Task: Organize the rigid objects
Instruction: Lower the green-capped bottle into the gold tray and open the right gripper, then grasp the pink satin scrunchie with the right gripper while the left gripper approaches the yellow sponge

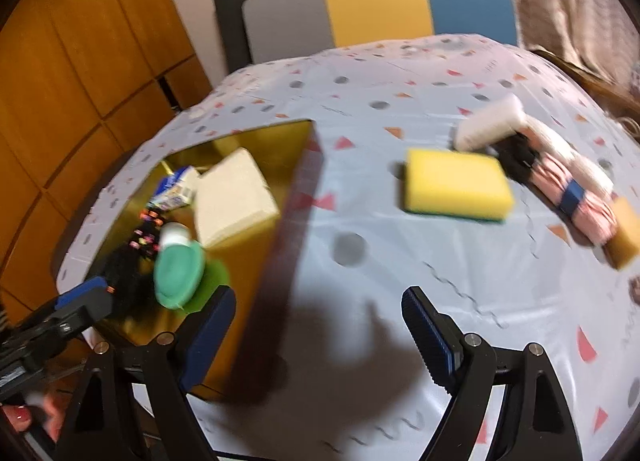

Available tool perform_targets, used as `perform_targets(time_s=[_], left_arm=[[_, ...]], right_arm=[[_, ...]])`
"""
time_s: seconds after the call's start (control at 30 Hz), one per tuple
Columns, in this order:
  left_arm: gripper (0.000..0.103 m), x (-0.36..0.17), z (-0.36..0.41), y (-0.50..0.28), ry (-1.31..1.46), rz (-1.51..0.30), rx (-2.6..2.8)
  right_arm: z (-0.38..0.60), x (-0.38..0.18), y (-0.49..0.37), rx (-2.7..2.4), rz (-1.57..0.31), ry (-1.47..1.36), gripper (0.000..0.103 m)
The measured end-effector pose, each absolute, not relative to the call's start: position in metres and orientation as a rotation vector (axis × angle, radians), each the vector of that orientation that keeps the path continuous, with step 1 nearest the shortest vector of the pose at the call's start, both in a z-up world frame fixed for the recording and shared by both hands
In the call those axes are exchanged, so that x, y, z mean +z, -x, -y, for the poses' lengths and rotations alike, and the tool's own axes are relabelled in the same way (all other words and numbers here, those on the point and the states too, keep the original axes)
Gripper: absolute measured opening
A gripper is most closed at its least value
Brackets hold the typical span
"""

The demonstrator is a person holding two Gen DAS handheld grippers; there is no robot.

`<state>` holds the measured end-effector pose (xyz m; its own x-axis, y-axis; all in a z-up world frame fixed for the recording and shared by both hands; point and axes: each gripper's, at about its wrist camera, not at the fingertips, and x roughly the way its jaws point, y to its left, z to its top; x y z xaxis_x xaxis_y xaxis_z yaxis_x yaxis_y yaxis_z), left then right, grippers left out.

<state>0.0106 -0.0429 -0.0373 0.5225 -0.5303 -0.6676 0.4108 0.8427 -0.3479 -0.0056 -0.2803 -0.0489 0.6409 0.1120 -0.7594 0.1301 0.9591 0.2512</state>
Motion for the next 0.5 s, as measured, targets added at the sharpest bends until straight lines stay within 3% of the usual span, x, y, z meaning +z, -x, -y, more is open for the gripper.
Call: perform_targets(time_s=[0.23, 0.5], left_arm=[[0.069, -0.037, 0.076, 0.015, 0.086, -0.859, -0.665], [0.069, -0.036, 0.112, 0.023, 0.016, -0.886, -0.714]], right_arm=[[0.326, -0.081, 0.046, -0.145, -0.898, -0.346, 0.086], [0.424, -0.08, 0.098, -0.43, -0.774, -0.445, 0.089]])
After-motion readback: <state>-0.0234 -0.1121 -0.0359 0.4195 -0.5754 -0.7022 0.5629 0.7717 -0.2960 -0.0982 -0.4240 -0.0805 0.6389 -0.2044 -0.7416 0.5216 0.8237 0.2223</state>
